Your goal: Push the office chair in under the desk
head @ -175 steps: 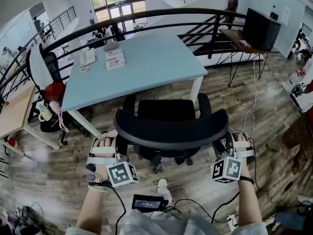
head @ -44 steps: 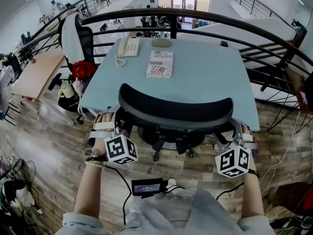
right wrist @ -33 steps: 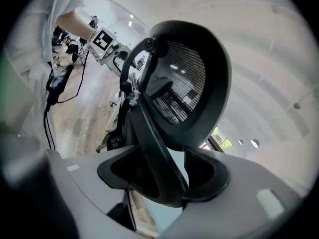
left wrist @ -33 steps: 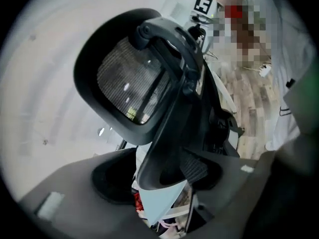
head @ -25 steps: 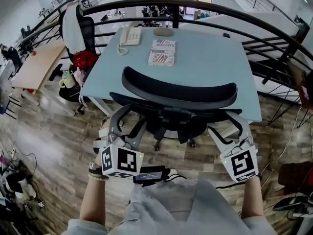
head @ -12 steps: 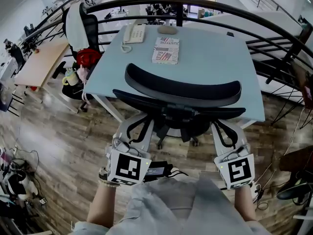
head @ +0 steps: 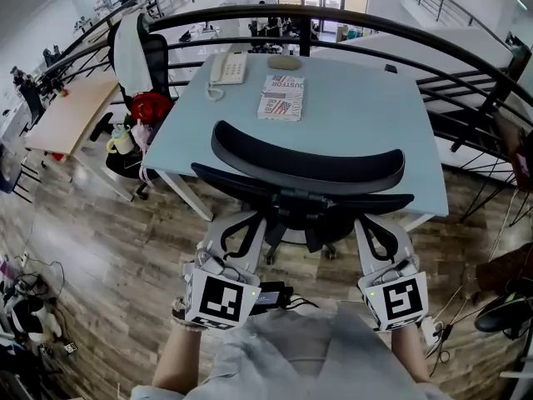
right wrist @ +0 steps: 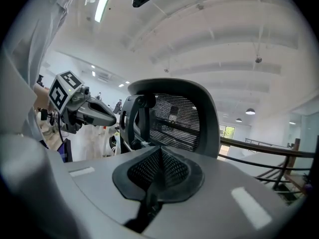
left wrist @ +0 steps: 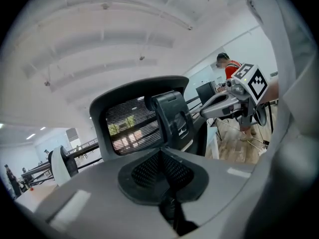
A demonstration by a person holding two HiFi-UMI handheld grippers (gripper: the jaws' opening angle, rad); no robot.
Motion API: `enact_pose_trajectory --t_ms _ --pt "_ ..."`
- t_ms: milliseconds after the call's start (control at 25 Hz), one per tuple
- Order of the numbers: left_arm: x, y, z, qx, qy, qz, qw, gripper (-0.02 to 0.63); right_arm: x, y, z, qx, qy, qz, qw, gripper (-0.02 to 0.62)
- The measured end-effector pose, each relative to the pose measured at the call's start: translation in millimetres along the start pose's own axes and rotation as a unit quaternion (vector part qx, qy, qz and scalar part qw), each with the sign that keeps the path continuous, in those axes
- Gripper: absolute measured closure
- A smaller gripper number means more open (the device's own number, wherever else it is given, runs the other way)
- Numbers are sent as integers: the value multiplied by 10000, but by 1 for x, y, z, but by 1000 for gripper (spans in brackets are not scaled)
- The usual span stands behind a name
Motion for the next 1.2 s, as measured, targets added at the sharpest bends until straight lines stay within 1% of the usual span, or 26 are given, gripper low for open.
enact_pose_trajectory --t_ms 160,440,920,1200 --pt "-2 0 1 -9 28 35 10000 601 2 2 1 5 -31 -29 10000 588" --pt "-7 4 2 -95 56 164 9998 601 2 8 4 83 -15 92 9999 588" --pt "-2 6 7 -66 -20 59 10000 601 -1 16 13 254 -143 187 9994 588" --pt "0 6 7 -57 -197 -19 9998 602 0 19 18 345 -216 188 9990 588"
Point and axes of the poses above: the fingertips, and each gripper's own axes: y forward along the fingers, z to its left, x out of its top, the point moved 1 cm from there along -y, backward along the fingers, and after that the axes turned 13 degrees about -y, right-handed, at the moved point
